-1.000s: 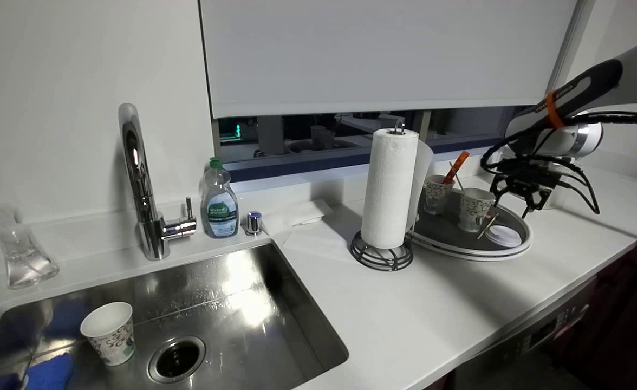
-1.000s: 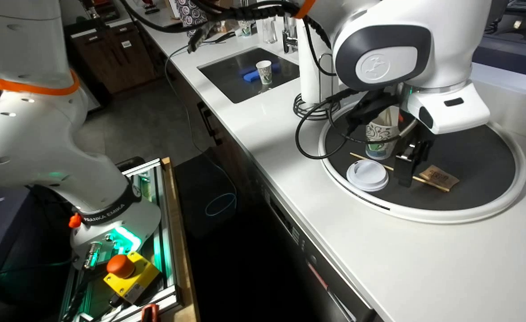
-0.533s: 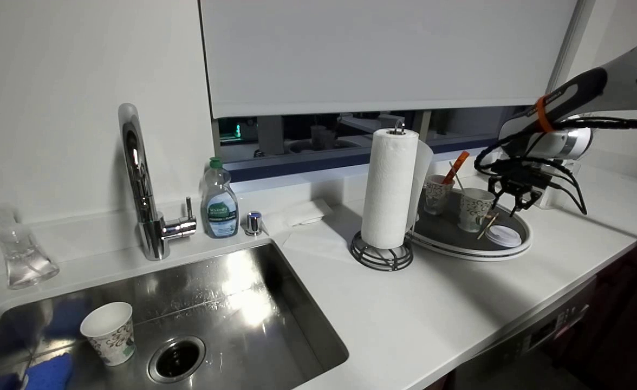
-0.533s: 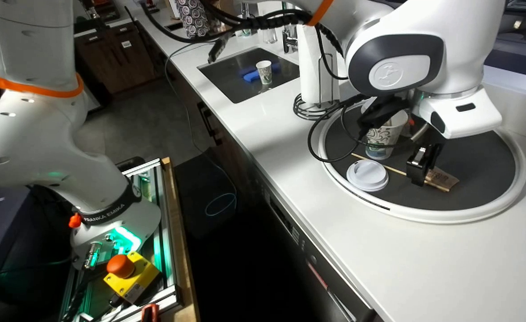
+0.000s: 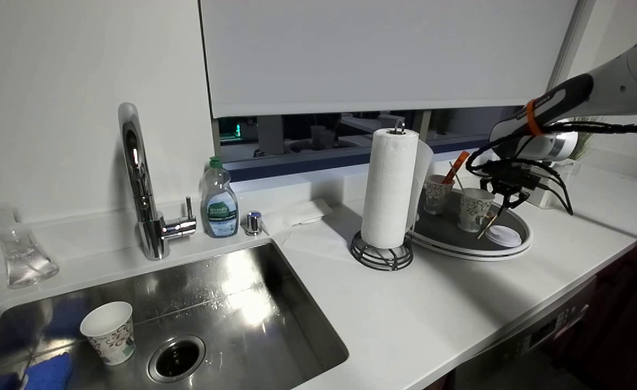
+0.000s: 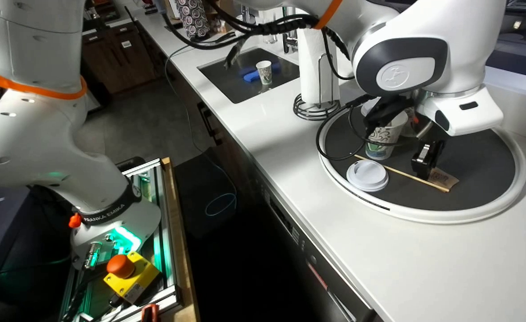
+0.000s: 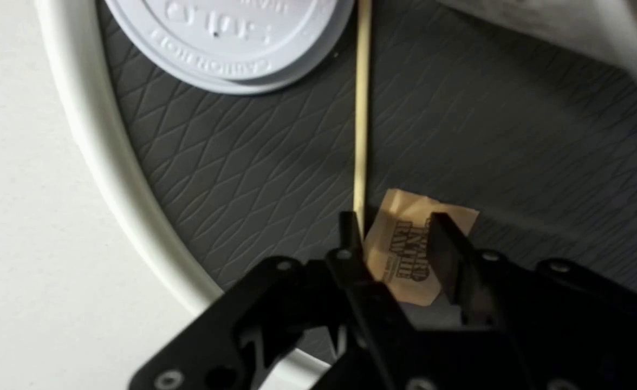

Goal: Put the chopstick inside the coffee cup.

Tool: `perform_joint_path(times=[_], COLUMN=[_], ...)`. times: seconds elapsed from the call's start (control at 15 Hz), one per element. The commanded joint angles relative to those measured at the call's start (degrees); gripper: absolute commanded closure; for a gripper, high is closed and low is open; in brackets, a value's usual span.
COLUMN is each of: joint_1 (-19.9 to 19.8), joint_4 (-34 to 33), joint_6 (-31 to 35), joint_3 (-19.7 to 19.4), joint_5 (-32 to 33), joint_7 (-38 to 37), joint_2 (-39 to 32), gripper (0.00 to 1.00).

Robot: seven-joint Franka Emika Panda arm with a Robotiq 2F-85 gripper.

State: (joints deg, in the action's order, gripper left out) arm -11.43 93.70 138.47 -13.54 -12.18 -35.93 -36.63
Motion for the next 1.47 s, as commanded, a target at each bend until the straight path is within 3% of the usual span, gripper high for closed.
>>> perform_joint_path(times=[0.0,0.07,0.13,0.8,1.13,1.27,1.4], joint_1=[-0.1,-0.1,-0.1,-0.2,-0.5,-0.4,-0.4], joint_4=[-1.8,-1.9,-2.0,-1.0,0.0,-0.1,-0.4], joint_6=[0.3,0.2,0.2,0.0,0.0,0.1,0.0], joint_3=[0.3,0.3,0.3,-0.1,0.0,0.0,0.0], joint_5=[-1.0,-1.1,-1.1,-1.2,-1.8,-1.9,-1.9], joint_7=[-0.6,-0.6,-0.6,-1.0,-1.5,-1.8,-2.0], joint_2=[-2.2,-2.5,-2.7,-2.7,-2.3,-2.6,-2.8], gripper=[0.70,0.74,0.70,0.76,0.72,0.77,0.97])
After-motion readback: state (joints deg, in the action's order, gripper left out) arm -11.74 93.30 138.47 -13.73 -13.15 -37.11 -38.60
